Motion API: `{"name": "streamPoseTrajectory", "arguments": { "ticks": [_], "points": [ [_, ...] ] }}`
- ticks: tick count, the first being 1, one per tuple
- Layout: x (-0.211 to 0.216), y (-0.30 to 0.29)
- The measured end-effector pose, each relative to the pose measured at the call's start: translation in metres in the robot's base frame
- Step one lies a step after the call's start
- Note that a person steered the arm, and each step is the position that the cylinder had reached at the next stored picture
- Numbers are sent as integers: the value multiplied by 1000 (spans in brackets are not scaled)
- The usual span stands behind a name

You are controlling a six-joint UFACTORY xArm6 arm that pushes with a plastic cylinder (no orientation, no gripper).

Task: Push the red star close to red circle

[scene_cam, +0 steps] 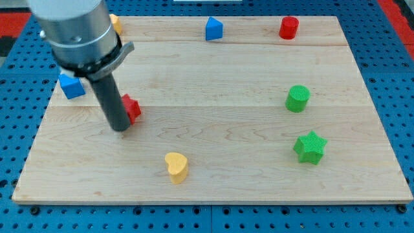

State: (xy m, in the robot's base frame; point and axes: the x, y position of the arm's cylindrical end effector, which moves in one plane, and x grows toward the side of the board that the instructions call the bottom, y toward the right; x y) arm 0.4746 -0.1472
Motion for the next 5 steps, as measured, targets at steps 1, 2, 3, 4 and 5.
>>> {"name": "streamPoseTrajectory", "arguments": {
  "ticks": [1,2,3,4,5],
  "points": [
    [-36,-8],
    [-64,19],
    [-78,-3],
    [-91,-19],
    [-111,16]
  ]
}}
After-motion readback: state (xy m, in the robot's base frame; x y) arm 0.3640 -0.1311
